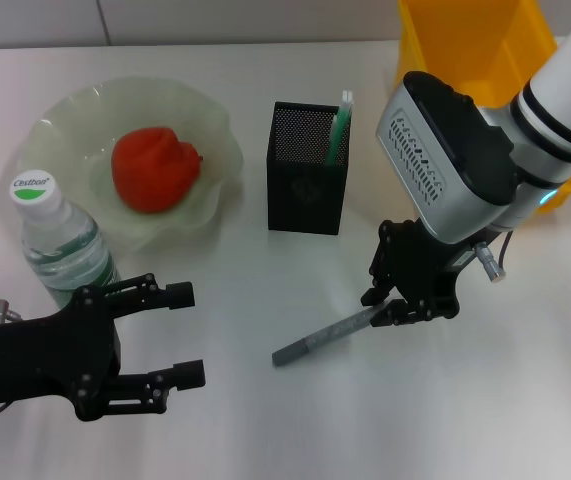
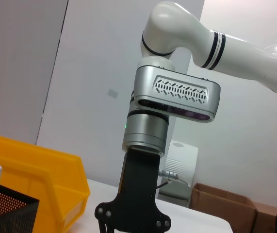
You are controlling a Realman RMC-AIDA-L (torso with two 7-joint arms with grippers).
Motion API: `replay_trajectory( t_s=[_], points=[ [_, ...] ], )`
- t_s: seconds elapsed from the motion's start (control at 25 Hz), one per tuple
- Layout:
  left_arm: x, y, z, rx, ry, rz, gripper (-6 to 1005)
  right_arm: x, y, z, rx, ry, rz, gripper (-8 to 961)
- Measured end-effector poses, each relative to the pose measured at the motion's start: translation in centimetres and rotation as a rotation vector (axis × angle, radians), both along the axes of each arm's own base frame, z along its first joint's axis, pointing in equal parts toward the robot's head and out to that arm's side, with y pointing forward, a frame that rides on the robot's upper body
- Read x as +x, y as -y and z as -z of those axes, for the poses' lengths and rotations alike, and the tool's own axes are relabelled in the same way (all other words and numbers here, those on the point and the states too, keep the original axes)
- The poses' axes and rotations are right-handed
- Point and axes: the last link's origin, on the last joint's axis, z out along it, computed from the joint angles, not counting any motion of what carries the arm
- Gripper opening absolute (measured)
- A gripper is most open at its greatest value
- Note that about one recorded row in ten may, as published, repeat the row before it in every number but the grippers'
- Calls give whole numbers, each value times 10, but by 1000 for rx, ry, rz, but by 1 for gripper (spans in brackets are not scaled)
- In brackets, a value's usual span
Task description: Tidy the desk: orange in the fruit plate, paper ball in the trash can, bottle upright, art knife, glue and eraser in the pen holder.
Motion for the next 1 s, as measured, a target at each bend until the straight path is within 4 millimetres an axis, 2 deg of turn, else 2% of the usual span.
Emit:
replay_trajectory(
  t_s=[1.0],
  points=[
    [3, -2, -1, 1, 8, 11, 819, 0, -2, -6, 23, -33, 0, 159]
  ],
)
